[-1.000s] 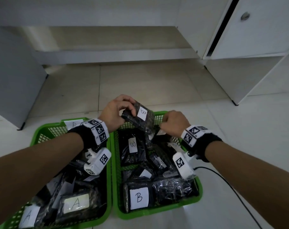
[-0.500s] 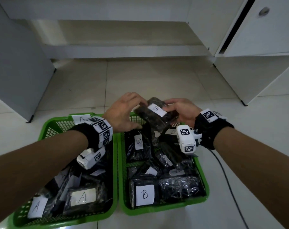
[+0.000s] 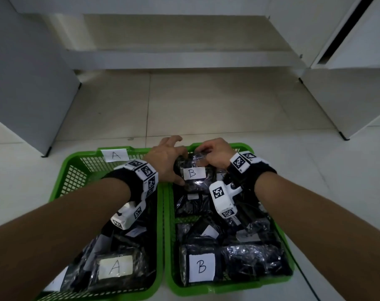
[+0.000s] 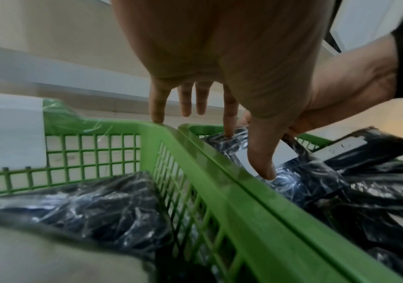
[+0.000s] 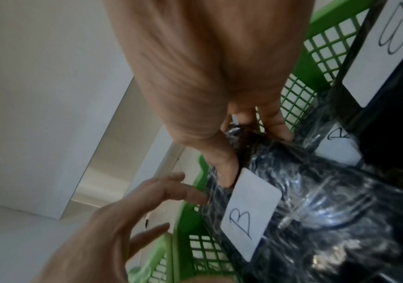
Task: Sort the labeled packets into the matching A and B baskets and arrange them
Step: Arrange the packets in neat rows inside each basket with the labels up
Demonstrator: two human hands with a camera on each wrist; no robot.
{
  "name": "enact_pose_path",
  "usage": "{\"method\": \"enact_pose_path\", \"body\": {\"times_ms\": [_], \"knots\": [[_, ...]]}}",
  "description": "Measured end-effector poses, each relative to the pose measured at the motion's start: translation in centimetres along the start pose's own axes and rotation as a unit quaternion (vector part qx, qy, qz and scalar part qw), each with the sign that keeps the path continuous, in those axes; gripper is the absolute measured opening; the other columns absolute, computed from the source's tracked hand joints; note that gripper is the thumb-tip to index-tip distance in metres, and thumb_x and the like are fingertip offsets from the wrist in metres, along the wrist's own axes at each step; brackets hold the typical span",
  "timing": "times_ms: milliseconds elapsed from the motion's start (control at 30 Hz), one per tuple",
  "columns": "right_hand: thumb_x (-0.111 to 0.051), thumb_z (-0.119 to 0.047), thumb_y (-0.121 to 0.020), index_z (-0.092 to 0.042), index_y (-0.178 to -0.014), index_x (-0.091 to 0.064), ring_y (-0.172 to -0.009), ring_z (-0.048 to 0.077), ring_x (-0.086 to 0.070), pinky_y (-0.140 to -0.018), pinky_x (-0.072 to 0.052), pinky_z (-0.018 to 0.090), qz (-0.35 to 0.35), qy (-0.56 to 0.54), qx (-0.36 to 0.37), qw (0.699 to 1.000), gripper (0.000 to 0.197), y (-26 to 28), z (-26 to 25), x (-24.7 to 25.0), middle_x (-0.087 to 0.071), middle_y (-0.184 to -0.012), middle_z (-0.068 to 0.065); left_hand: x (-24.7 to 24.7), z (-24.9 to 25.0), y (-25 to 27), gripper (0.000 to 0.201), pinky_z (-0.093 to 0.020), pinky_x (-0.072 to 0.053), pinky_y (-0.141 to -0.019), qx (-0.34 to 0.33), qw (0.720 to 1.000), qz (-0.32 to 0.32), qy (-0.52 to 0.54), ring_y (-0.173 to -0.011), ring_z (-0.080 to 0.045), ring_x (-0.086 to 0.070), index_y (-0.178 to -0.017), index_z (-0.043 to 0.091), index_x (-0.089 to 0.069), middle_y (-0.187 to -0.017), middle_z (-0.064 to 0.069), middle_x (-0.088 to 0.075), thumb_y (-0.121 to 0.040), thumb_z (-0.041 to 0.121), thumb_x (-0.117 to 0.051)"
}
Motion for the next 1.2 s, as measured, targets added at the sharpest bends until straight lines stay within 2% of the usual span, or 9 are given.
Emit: {"method": "enact_pose_path", "body": {"times_ms": [167,300,367,467,600,800,967,1067,1200], "knots": [[-0.094,-0.023,-0.066,-0.013,-0.116,-0.075,-0.100,0.018,-0.070,-0.091,-0.055,0.027,0.072,0.089,0.024,0.993,0.054,0.8,0.1,0.2,-0.074,-0.115,0.002,-1.0,1.5,-0.2,0.093,-0.054,-0.041,-0.106,0.010,0.997,-0.018,-0.073,-0.132,-0.029,-0.035,-0.127,0.022,-0.050,-0.147,-0.004,-0.030,-0.052,0.065,-0.084],[-0.092,-0.035,-0.066,-0.011,-0.098,-0.064,-0.089,0.024,-0.064,-0.069,-0.051,0.029,0.118,0.200,-0.011,0.973,0.049,1.5,0.0,0.7,-0.066,-0.099,0.005,-1.4,2.0,-0.7,0.099,-0.053,-0.045,-0.102,0.015,0.994,-0.018,-0.110,-0.126,-0.031,-0.039,-0.133,0.015,-0.043,-0.139,-0.008,-0.034,-0.058,0.065,-0.083],[-0.092,-0.034,-0.066,-0.011,-0.091,-0.064,-0.085,0.025,-0.064,-0.067,-0.051,0.029,0.102,0.250,-0.014,0.963,0.044,1.7,-0.3,0.8,-0.068,-0.097,0.006,-1.4,1.9,-0.8,0.101,-0.054,-0.045,-0.102,0.014,0.994,-0.019,-0.110,-0.125,-0.031,-0.041,-0.135,0.014,-0.042,-0.138,-0.009,-0.035,-0.058,0.065,-0.082],[-0.096,-0.040,-0.056,-0.012,-0.100,-0.073,-0.088,0.022,-0.066,-0.072,-0.053,0.028,0.015,0.287,-0.004,0.958,0.058,2.1,0.0,-0.8,-0.070,-0.096,0.003,-1.5,1.9,-0.7,0.102,-0.057,-0.040,-0.106,0.011,0.994,-0.023,-0.110,-0.128,-0.031,-0.041,-0.138,0.015,-0.040,-0.140,-0.008,-0.035,-0.059,0.068,-0.079],[-0.097,-0.042,-0.056,-0.007,-0.117,-0.070,-0.101,0.026,-0.066,-0.088,-0.058,0.036,-0.035,0.305,0.017,0.952,0.074,2.9,1.2,-3.0,-0.070,-0.108,0.008,-1.8,0.7,-0.6,0.107,-0.073,-0.011,-0.112,0.036,0.993,-0.054,-0.103,-0.148,-0.027,-0.018,-0.150,0.025,-0.030,-0.161,0.004,-0.016,-0.064,0.070,-0.074],[-0.097,-0.046,-0.054,-0.008,-0.122,-0.066,-0.104,0.027,-0.064,-0.090,-0.057,0.038,-0.037,0.316,0.024,0.948,0.084,3.0,1.0,-3.3,-0.068,-0.113,0.008,-2.5,-0.1,-0.1,0.109,-0.073,-0.008,-0.113,0.048,0.990,-0.078,-0.104,-0.153,-0.024,-0.003,-0.155,0.029,-0.017,-0.166,0.010,0.005,-0.069,0.057,-0.080],[-0.094,-0.030,-0.061,-0.011,-0.105,-0.074,-0.089,0.022,-0.068,-0.078,-0.057,0.030,0.023,0.284,0.035,0.958,0.052,3.9,-0.5,1.9,-0.072,-0.101,0.004,-2.3,0.6,-0.2,0.108,-0.071,0.001,-0.114,0.060,0.988,-0.089,-0.114,-0.151,-0.026,0.016,-0.155,0.025,-0.018,-0.166,0.002,0.013,-0.070,0.054,-0.078],[-0.088,-0.021,-0.068,-0.010,-0.090,-0.078,-0.075,0.021,-0.066,-0.063,-0.053,0.024,0.054,0.330,0.013,0.942,0.026,4.8,0.3,6.6,-0.073,-0.089,0.007,-0.7,2.7,-0.1,0.093,-0.065,-0.001,-0.118,0.017,0.996,-0.024,-0.090,-0.153,-0.027,0.009,-0.151,0.020,-0.029,-0.166,-0.007,0.002,-0.075,0.059,-0.066],[-0.085,-0.041,-0.075,-0.005,-0.096,-0.071,-0.080,0.027,-0.066,-0.068,-0.056,0.032,-0.014,0.404,-0.032,0.914,0.044,7.1,4.0,6.7,-0.069,-0.091,0.010,1.0,7.4,0.0,0.060,-0.050,-0.019,-0.121,-0.053,0.996,0.030,-0.058,-0.150,-0.028,-0.018,-0.134,0.013,-0.053,-0.161,-0.010,-0.024,-0.084,0.045,-0.062]]}}
Point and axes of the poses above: each hand's wrist, its own y-axis away from the middle knuckle, its own x-axis out of the back of the hand, z = x × y, the point moved 9 cm from there along -y, towards the middle knuckle
